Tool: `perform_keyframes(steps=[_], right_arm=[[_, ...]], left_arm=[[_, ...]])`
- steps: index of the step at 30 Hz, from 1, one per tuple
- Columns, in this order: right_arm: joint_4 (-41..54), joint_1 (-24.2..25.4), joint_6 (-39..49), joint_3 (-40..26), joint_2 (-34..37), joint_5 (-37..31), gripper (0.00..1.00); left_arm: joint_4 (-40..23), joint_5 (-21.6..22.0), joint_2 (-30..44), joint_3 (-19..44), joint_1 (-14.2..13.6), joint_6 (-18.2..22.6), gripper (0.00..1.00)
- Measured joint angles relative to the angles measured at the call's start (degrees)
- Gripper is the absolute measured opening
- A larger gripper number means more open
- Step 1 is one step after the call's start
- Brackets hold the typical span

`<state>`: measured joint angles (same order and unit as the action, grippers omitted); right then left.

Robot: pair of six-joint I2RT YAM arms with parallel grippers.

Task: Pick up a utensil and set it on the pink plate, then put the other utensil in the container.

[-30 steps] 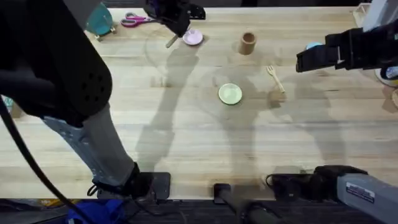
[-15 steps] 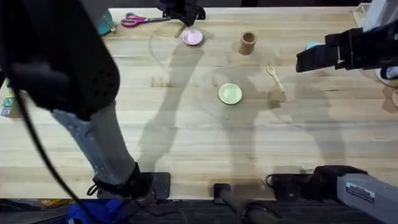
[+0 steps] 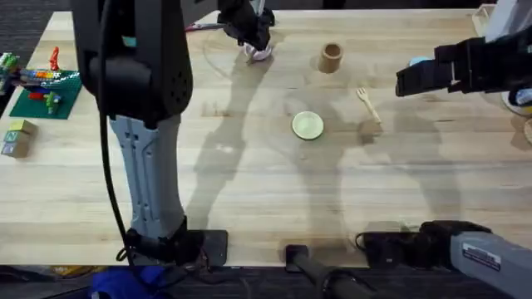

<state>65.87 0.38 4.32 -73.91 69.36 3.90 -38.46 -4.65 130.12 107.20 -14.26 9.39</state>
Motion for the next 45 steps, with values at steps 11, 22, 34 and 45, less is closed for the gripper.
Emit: perform_keyframes(steps=[11, 22, 34, 45], right_arm=[[0.00, 0.00, 0.02, 0.00, 0.00, 0.00, 0.998], [0.00, 0.00, 0.02, 0.00, 0.00, 0.00, 0.997], [0.00, 0.00, 0.02, 0.00, 0.00, 0.00, 0.997], [0.00, 0.00, 0.01, 0.00, 0.00, 0.00, 0.997]], left_arm=[[1.05, -0.01, 0.77, 0.00, 0.00, -1.51, 0.041], [1.24, -0.01, 0.77, 0.00, 0.00, -1.86, 0.365], [-3.43, -0.01, 0.98, 2.43, -0.02, -2.31, 0.993], [-18.40, -0.09, 1.07, 14.91, -0.02, -2.56, 0.996]])
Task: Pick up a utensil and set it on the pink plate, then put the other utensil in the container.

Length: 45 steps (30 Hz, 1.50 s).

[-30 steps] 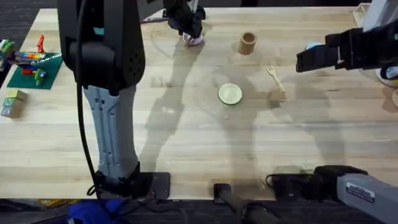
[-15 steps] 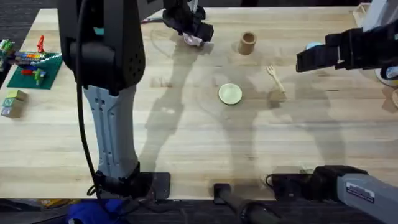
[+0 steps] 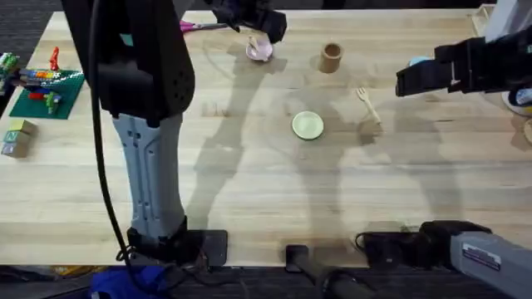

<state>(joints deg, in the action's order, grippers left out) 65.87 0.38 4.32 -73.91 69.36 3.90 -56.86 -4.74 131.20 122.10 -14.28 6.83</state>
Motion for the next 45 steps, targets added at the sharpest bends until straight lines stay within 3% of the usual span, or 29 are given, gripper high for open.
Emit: perform_keyframes(steps=[12, 23, 31, 35, 38, 41, 45], right_arm=[[0.00, 0.00, 0.02, 0.00, 0.02, 0.00, 0.998], [-0.26, 0.00, 0.02, -0.15, 3.87, 0.00, 0.997], [-2.84, 0.00, 1.29, -0.15, 3.88, 0.01, 0.998], [-3.06, 0.00, 1.50, -0.15, 3.87, 0.01, 0.998], [-3.06, 0.00, 1.50, -0.15, 3.87, 0.01, 0.998], [-3.06, 0.00, 1.50, -0.15, 3.87, 0.01, 0.998], [-3.06, 0.00, 1.50, -0.15, 3.88, 0.02, 0.997]], left_arm=[[-5.61, -0.17, -8.65, -0.08, 0.00, -0.06, 0.998], [-6.30, -0.08, -21.19, -9.03, -1.57, 0.03, 0.998], [2.02, 2.02, -32.02, -29.05, -4.17, -2.30, 0.996], [3.10, 1.90, -38.96, -38.06, -4.87, -2.95, 0.996], [4.20, 0.95, -44.72, -43.54, -4.85, -2.67, 0.996], [9.13, -0.91, -50.73, -49.84, -4.60, -2.43, 0.996], [14.93, -6.07, -57.92, -58.53, -2.59, 0.60, 0.996]])
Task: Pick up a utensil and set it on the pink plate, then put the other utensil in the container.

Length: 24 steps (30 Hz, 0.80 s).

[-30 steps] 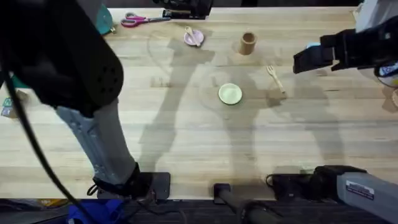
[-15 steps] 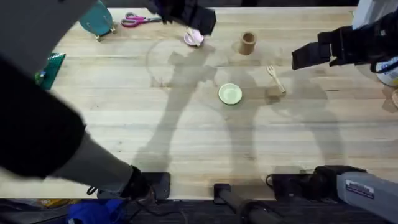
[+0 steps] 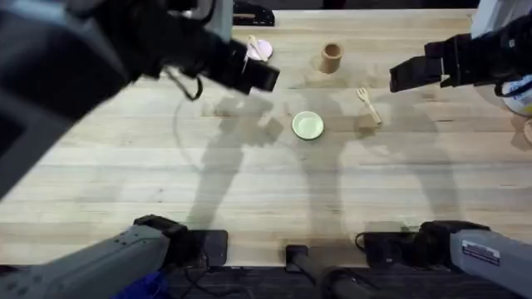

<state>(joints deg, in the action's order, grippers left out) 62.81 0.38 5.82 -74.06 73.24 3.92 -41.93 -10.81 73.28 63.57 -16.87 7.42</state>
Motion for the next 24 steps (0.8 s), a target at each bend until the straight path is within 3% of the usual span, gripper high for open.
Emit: perform_keyframes(steps=[6, 11, 14, 18, 24], right_arm=[[0.02, 0.00, 0.01, 0.00, 0.00, 0.03, 0.997], [0.07, 0.00, 0.00, 0.00, -0.01, 0.17, 0.997], [0.09, 0.00, 0.00, 0.00, 0.01, 0.17, 0.997], [0.68, 0.00, 0.02, -0.02, -0.01, 0.17, 0.998], [0.85, 0.00, 0.04, -0.02, 0.01, 0.17, 0.998]], left_arm=[[3.88, -12.67, -5.92, -7.21, 6.84, 10.82, 0.993], [3.36, -26.82, -4.61, -8.66, 15.92, 25.23, 0.993], [2.91, -32.77, -1.76, -8.94, 19.52, 33.93, 0.994], [2.93, -36.58, 2.31, -9.11, 20.62, 40.70, 0.995], [3.27, -39.63, 3.91, -9.14, 20.60, 44.53, 0.994]])
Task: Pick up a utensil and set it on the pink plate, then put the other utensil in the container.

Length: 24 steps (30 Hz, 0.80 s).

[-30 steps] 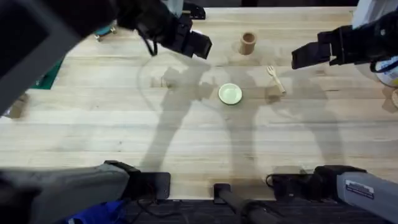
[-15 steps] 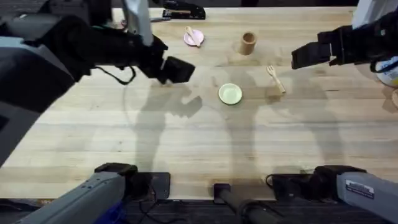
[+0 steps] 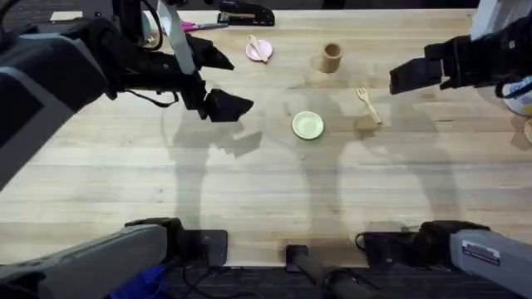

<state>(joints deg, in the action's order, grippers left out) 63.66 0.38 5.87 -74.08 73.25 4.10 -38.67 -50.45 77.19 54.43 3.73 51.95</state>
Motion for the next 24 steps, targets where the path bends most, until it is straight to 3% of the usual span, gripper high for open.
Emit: perform_keyframes(steps=[13, 24], right_arm=[[-1.65, 0.07, 0.91, 0.00, 0.43, -3.11, 0.997], [-8.10, 0.17, 6.12, -0.02, 11.99, -4.68, 0.997]], left_arm=[[0.32, -0.99, 0.00, 0.00, 0.00, 1.26, 0.995], [0.42, -0.95, 0.00, 0.00, 0.00, 1.28, 0.994]])
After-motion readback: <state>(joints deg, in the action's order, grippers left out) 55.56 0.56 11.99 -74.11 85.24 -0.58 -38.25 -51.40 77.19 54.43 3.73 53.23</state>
